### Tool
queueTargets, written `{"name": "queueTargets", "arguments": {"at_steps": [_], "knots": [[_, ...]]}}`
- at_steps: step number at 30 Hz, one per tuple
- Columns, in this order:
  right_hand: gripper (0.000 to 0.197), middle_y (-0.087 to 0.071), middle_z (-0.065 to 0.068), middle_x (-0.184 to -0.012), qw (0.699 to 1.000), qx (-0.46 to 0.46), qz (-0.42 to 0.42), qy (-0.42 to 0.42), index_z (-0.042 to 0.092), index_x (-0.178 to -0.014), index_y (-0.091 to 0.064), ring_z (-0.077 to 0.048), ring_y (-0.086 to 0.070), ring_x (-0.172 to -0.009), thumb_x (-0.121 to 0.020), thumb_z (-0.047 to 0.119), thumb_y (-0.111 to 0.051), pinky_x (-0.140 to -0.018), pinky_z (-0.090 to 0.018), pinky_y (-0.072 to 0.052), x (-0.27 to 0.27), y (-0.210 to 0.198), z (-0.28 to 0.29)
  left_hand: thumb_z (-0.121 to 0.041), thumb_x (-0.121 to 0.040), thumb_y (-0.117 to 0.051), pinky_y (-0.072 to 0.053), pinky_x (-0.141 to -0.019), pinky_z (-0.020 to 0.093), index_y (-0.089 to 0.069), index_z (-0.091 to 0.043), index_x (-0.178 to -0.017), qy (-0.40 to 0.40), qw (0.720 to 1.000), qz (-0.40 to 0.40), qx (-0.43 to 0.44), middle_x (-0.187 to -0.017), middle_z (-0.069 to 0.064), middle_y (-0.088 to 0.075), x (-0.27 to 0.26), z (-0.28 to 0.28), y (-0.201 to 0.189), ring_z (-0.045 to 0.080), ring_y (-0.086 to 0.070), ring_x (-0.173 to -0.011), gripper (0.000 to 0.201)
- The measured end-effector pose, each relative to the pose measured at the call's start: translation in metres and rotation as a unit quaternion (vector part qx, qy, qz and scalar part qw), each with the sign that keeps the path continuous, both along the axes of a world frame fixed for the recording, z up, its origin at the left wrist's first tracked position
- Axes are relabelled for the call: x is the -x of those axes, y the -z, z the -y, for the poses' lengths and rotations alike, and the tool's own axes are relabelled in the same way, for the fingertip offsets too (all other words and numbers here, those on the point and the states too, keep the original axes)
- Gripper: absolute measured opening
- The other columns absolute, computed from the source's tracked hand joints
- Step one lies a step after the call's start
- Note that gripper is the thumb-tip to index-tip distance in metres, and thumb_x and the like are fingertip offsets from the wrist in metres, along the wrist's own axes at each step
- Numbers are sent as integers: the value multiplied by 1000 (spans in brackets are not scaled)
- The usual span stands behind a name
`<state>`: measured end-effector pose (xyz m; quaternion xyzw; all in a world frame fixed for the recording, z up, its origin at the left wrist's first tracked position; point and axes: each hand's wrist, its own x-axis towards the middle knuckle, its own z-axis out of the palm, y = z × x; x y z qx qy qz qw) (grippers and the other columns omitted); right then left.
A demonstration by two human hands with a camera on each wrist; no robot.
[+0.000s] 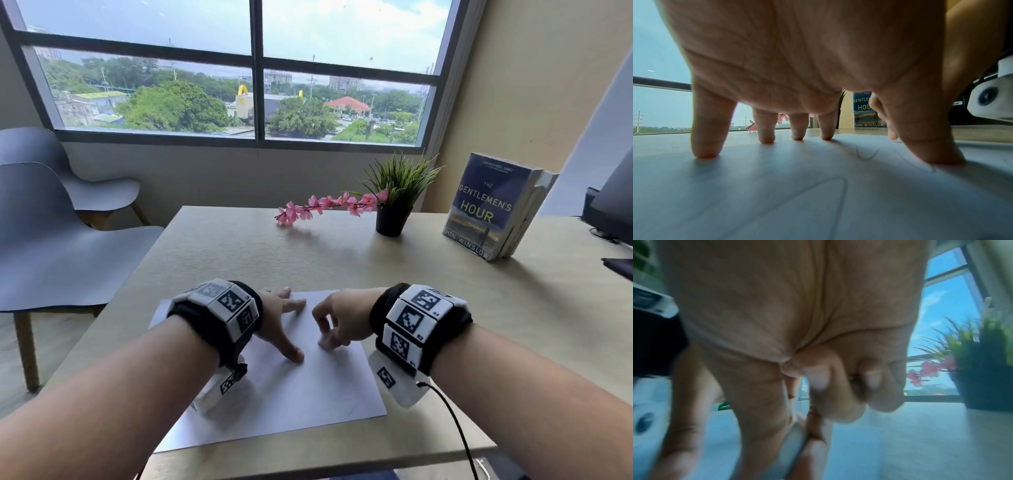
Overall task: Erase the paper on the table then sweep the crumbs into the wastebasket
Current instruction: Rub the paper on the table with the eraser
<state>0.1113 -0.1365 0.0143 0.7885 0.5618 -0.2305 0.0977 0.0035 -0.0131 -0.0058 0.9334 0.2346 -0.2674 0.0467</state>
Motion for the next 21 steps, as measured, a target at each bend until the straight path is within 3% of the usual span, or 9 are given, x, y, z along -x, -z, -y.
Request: {"name": "queueTargets", "arguments": {"at_steps": [2,5,8,12,16,18,21], "knots": [[20,-66,3,-79,1000,8,1,20,23,-92,-56,-15,-56,-75,-87,40,-65,-58,-22,-39,-7,-3,0,-77,-63,-62,-15,-119,47,2,-46,-148,-3,1000,-2,3,-159,-15,10,0,-1,0,18,-5,-149,111],[16,-59,4,-68,999,-9,41,29,19,-92,-54,-18,-55,-74,-90,32,-62,-50,-19,-34,-13,-6,-1,-79,-61,-62,-15,-118,48,3,-47,-147,-5,1000,-4,3,-159,-16,10,0,-2,2,18,-6,-148,112],[13,-60,0,-79,998,-17,53,-7,18,-91,-52,-19,-53,-76,-91,28,-61,-50,-21,-33,-3,-1,1,-77,-62,-63,-16,-119,47,2,-47,-147,-5,1000,-1,4,-159,-16,10,0,-2,2,18,-6,-148,111],[19,-68,-1,-85,1000,4,11,1,22,-91,-56,-17,-57,-76,-88,38,-64,-59,-23,-40,-4,-1,4,-76,-63,-63,-15,-119,45,2,-46,-148,-6,1000,3,5,-159,-15,9,0,0,1,18,-6,-148,111],[15,-55,6,-66,997,-18,67,18,19,-92,-54,-18,-54,-76,-90,30,-62,-49,-20,-32,-15,-5,5,-77,-62,-63,-13,-119,47,2,-46,-147,-8,1000,0,7,-159,-15,9,0,-1,1,18,-6,-149,111],[14,-53,4,-71,997,-26,70,2,15,-96,-56,-20,-51,-77,-91,27,-61,-50,-21,-32,-10,-4,7,-77,-62,-63,-14,-119,47,2,-47,-147,-7,1000,-1,4,-159,-15,10,0,-1,0,19,-6,-148,111],[20,-59,0,-88,999,-12,44,-17,16,-99,-59,-20,-53,-79,-89,32,-63,-64,-26,-41,-3,-2,12,-76,-63,-63,-14,-119,46,2,-47,-147,-7,1000,0,4,-159,-16,9,0,0,-1,19,-7,-148,110]]}}
